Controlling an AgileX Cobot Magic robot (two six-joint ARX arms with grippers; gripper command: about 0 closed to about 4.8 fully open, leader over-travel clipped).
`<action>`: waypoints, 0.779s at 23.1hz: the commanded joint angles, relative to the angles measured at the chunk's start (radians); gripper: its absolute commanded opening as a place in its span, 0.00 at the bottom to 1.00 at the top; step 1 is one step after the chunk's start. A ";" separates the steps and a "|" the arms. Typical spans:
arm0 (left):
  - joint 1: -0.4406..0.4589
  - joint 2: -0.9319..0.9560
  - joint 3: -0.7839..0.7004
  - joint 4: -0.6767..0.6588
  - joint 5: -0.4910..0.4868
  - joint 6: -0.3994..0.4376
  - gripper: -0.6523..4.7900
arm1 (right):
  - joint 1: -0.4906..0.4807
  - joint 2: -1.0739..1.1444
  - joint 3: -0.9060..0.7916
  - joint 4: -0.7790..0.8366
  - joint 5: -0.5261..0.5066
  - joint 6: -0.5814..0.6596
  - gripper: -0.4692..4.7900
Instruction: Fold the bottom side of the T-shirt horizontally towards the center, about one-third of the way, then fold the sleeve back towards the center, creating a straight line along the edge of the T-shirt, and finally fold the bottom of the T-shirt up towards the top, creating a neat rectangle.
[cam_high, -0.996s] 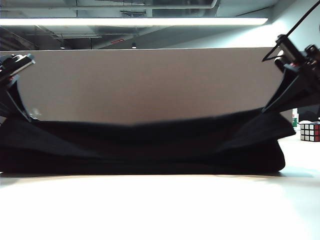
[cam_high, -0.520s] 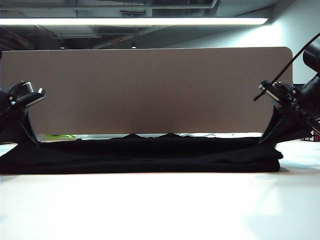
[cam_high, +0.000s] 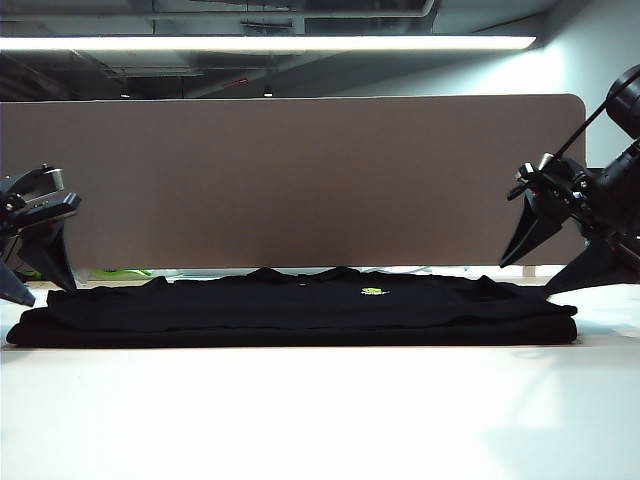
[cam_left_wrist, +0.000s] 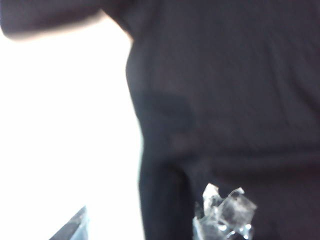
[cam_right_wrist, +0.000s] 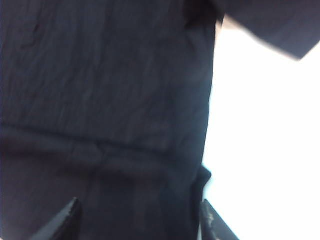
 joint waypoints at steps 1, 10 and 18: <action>-0.001 -0.043 0.004 -0.121 0.040 0.047 0.58 | 0.002 -0.005 0.004 -0.122 -0.049 -0.004 0.57; -0.076 -0.227 0.003 -0.317 0.016 0.481 0.57 | 0.002 -0.068 0.010 -0.373 -0.030 -0.291 0.55; -0.198 -0.235 0.003 -0.385 -0.138 0.727 0.56 | 0.063 -0.192 0.011 -0.439 0.240 -0.500 0.55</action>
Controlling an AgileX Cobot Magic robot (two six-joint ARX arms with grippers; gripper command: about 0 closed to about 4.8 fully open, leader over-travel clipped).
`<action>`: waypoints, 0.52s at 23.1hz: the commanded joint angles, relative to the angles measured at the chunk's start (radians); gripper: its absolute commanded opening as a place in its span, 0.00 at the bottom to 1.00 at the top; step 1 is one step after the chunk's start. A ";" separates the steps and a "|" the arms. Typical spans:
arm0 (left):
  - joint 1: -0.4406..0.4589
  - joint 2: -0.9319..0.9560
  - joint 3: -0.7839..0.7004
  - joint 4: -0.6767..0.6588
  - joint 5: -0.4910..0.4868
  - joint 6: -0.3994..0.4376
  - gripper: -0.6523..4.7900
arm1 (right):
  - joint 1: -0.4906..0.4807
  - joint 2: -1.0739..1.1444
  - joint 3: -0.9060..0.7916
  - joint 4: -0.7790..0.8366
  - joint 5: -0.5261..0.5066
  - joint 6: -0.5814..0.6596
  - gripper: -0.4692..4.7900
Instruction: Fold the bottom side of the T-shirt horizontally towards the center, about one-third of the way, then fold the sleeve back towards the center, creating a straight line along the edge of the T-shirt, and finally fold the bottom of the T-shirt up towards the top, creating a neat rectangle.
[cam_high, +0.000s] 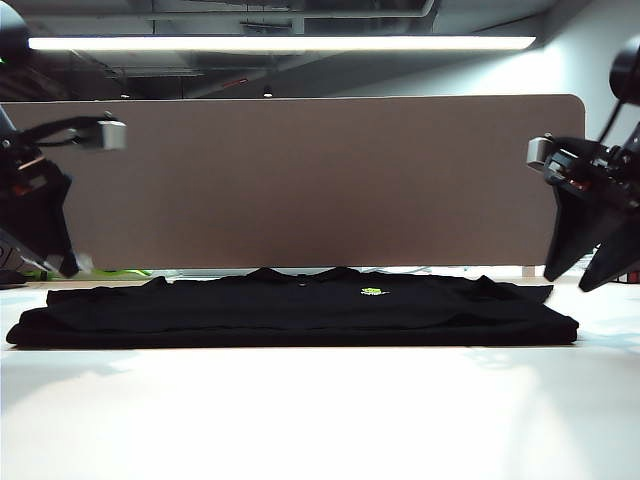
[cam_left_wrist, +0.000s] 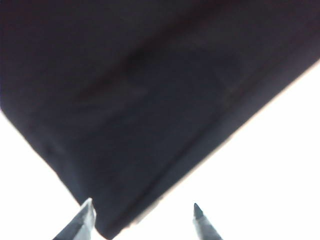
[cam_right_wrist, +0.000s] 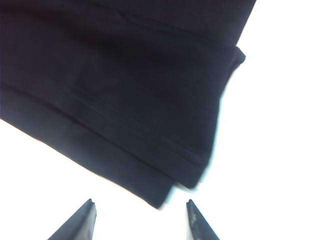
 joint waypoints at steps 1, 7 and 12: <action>-0.027 -0.003 0.002 0.005 -0.069 0.109 0.56 | 0.031 -0.035 0.005 -0.008 0.118 -0.100 0.55; -0.029 0.026 0.002 0.070 -0.093 0.134 0.56 | 0.106 -0.021 0.004 0.042 0.223 -0.168 0.54; -0.029 0.088 0.002 0.082 -0.090 0.134 0.54 | 0.155 -0.008 0.004 0.121 0.216 -0.185 0.47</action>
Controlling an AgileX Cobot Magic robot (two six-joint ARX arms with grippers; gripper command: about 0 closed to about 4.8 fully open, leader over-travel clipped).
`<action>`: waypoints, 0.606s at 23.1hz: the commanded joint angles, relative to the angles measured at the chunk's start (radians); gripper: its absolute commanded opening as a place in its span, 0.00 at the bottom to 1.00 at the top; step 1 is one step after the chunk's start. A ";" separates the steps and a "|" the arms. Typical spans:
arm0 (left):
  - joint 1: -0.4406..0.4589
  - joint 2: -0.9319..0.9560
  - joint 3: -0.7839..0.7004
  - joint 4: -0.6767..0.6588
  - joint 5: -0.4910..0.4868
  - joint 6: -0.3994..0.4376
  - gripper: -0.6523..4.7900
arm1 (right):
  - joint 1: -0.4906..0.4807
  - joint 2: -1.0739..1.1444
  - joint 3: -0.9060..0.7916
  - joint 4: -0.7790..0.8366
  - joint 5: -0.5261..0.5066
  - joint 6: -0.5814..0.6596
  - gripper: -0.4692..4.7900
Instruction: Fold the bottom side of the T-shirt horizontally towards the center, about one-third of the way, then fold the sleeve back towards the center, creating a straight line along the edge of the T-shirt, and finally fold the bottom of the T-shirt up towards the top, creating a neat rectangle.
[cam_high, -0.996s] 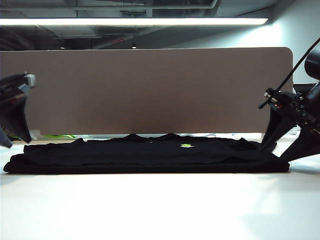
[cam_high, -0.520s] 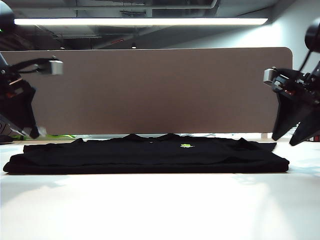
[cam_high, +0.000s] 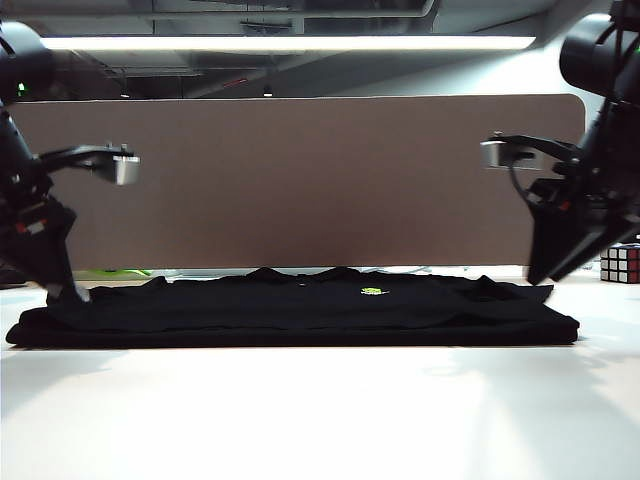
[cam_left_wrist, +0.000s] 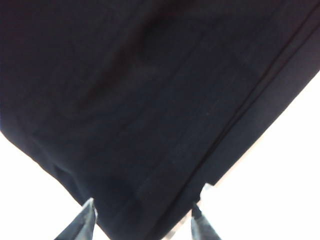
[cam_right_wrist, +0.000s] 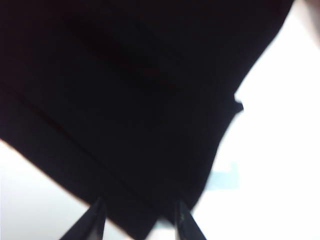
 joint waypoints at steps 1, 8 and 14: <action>-0.001 0.019 0.002 0.009 0.003 0.006 0.52 | 0.024 0.005 0.004 0.045 -0.011 -0.006 0.47; -0.001 0.045 0.002 0.013 0.019 0.002 0.51 | 0.112 0.041 0.003 0.065 -0.082 -0.003 0.47; -0.001 0.048 0.002 0.026 0.018 0.002 0.51 | 0.155 0.091 0.004 0.105 -0.091 -0.002 0.47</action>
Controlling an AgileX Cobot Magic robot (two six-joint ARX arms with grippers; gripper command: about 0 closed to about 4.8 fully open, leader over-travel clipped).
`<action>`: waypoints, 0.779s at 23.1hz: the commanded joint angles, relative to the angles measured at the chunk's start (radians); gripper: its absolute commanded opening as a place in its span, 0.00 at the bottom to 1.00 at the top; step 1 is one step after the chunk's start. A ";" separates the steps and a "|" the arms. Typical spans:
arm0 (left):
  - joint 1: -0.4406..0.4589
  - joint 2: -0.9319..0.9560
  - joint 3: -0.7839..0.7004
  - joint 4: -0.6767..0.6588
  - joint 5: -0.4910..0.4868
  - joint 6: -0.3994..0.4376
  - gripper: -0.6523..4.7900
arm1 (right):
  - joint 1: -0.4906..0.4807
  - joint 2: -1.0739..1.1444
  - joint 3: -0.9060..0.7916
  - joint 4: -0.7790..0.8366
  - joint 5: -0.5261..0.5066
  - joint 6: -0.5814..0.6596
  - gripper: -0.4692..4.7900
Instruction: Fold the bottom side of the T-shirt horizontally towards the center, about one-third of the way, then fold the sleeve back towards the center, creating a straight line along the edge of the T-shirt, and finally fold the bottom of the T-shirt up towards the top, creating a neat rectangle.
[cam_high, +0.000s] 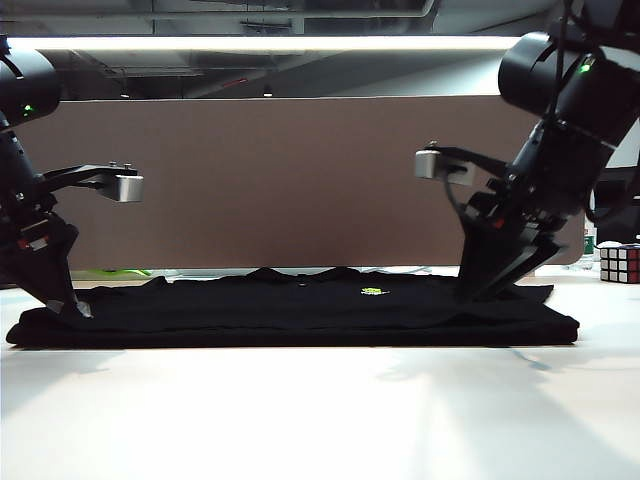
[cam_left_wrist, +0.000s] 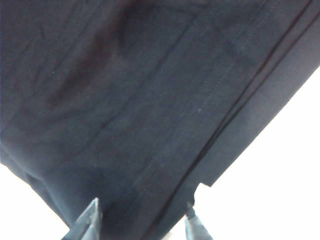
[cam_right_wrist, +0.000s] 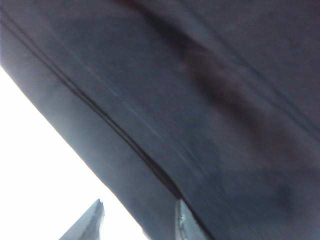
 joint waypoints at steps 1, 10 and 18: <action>-0.001 0.003 0.002 0.021 0.006 0.003 0.51 | 0.011 0.026 0.004 0.040 -0.008 0.000 0.47; -0.001 0.065 0.002 0.064 0.006 0.002 0.51 | 0.012 0.092 0.004 0.119 -0.006 0.000 0.46; -0.001 0.119 0.002 0.109 0.006 -0.050 0.13 | 0.012 0.129 0.004 0.142 -0.006 0.027 0.16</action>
